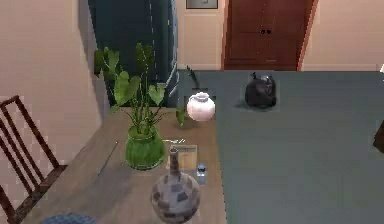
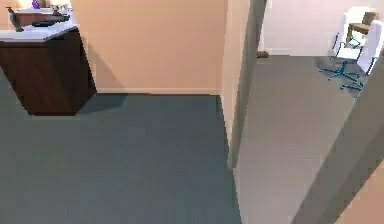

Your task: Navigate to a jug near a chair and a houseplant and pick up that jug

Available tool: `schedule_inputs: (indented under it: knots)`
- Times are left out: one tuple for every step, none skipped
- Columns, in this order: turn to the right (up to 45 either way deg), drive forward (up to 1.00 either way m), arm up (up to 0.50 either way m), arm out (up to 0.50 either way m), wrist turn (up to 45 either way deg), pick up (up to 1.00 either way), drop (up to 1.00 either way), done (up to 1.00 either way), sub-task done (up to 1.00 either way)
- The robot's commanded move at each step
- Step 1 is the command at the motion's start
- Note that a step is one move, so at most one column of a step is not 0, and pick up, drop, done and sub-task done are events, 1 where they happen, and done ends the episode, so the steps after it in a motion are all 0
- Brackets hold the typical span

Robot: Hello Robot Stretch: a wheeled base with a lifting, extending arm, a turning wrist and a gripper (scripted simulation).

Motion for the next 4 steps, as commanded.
schedule_inputs:
  knots:
    - [45.0,0.0,0.0,0.0,0.0,0.0,0.0,0.0,0.0]
    - [42.0,0.0,0.0,0.0,0.0,0.0,0.0,0.0,0.0]
    - [0.0,0.4,0.0,0.0,0.0,0.0,0.0,0.0,0.0]
    - [-45.0,0.0,0.0,0.0,0.0,0.0,0.0,0.0,0.0]
